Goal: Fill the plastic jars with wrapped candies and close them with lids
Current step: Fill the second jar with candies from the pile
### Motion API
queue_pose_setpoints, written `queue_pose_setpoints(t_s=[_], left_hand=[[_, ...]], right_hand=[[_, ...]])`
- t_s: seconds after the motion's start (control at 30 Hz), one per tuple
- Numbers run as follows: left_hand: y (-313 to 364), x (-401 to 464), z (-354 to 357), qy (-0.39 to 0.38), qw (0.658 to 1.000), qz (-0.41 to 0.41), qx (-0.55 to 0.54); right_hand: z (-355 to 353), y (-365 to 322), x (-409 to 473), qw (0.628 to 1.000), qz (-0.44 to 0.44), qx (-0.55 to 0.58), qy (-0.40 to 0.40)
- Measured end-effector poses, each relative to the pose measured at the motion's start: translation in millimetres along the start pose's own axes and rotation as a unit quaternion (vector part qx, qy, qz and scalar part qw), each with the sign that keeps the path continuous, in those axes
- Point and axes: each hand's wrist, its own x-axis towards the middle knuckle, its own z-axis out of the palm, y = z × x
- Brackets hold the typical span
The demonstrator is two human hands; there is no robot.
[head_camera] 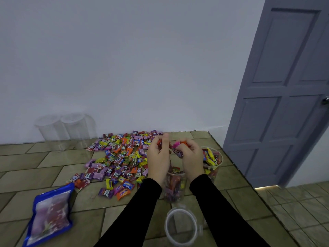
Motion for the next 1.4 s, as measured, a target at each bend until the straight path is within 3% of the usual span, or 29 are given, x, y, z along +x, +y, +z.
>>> queue_pose_setpoints(t_s=[0.37, 0.7, 0.83, 1.03, 1.1, 1.2, 1.33, 1.4], left_hand=[[-1.0, 1.3, 1.3, 0.006, 0.998, 0.007, -0.055], [-9.7, 3.2, -11.9, -0.109, 0.993, 0.007, -0.052], [-7.5, 13.4, -30.4, -0.057, 0.998, 0.031, -0.025], [-25.3, 21.1, -79.3, -0.008, 0.997, -0.006, 0.074], [-50.1, 25.6, -97.7, -0.014, 0.974, -0.001, 0.224], [-88.4, 29.1, -129.2, -0.027, 0.884, -0.046, 0.464], [-91.9, 5.1, -152.6, -0.036, 0.849, -0.152, 0.505], [-94.2, -1.8, -156.6, -0.054, 0.816, -0.155, 0.554]], right_hand=[[4.0, -0.1, 1.9, 1.000, 0.006, 0.024, 0.006], [5.2, -7.5, 1.9, 0.996, -0.035, -0.082, -0.016], [20.0, -17.9, 5.6, 0.989, -0.073, -0.123, -0.035], [74.2, -22.8, -8.8, 0.956, -0.127, -0.212, -0.156], [93.0, -12.6, -16.4, 0.939, -0.121, -0.246, -0.206], [112.2, 17.1, -23.9, 0.915, -0.087, -0.302, -0.254], [120.0, 65.5, -33.4, 0.858, -0.036, -0.440, -0.263], [121.6, 83.4, -36.9, 0.831, -0.022, -0.495, -0.255]])
